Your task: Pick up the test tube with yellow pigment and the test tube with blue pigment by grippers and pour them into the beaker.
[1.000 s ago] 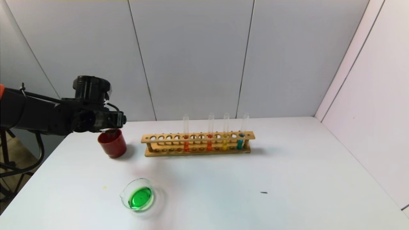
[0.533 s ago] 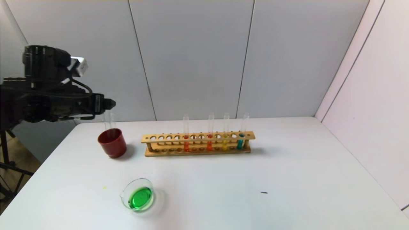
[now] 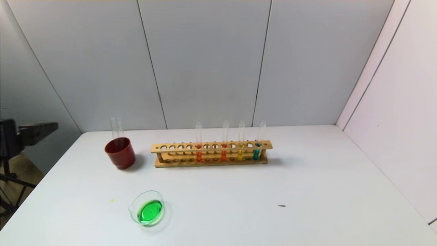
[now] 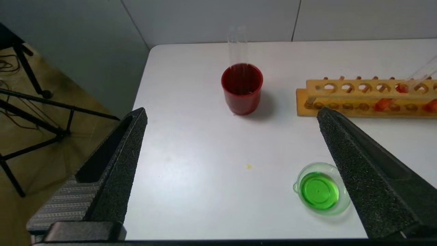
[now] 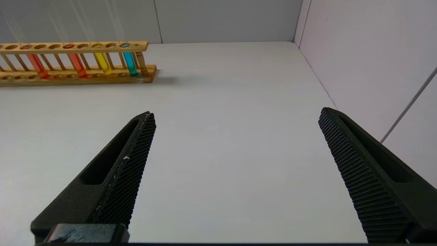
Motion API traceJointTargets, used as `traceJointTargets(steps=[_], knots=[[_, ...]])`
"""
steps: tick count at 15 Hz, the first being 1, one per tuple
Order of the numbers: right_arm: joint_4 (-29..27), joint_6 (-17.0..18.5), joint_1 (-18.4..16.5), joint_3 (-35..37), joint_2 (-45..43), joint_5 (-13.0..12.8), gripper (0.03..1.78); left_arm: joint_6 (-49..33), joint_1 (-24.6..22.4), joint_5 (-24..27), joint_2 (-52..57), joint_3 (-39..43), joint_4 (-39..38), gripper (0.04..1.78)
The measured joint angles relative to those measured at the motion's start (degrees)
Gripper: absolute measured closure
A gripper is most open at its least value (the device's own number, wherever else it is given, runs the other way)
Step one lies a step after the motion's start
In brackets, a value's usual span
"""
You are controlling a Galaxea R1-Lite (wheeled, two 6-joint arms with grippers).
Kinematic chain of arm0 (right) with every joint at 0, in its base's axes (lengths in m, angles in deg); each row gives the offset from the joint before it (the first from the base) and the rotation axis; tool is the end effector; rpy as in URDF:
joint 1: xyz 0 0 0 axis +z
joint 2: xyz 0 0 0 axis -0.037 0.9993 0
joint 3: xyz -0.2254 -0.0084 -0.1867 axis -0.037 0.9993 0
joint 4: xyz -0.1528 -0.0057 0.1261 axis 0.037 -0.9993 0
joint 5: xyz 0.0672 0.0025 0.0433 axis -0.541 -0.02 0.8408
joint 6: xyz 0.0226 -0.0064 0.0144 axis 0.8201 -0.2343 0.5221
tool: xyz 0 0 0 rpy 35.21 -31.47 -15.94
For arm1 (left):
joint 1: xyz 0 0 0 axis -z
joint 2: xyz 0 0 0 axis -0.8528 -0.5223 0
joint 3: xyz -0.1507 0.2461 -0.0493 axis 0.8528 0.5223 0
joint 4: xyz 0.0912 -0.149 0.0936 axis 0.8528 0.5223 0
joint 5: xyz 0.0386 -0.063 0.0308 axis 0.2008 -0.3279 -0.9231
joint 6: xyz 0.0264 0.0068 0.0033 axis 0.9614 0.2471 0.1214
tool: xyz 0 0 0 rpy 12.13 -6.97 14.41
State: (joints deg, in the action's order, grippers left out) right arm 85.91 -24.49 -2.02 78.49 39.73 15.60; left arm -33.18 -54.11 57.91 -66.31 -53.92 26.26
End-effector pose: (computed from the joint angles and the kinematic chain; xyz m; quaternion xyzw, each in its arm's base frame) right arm -0.0019 0.0001 0.0766 0.0092 -0.0040 0.0032 0.9999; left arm 0.1323 -0.0037 0.2689 0.0264 0.1381 0.0795 0.9869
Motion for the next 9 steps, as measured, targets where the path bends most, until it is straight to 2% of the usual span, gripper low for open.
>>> traceJointTargets(steps=[4, 6, 9], knots=[[0.02, 0.00, -0.02, 0.00, 0.00, 0.00, 0.07, -0.35, -0.49, -2.40, 19.63, 9.73, 10.12, 0.07], [0.02, 0.00, 0.00, 0.00, 0.00, 0.02, 0.07, -0.49, -2.91, -3.67, 27.27, 13.92, 15.54, 0.07], [0.00, 0.00, 0.01, 0.00, 0.00, 0.02, 0.07, -0.13, -7.01, -1.68, 36.47, 18.93, 17.48, 0.07]])
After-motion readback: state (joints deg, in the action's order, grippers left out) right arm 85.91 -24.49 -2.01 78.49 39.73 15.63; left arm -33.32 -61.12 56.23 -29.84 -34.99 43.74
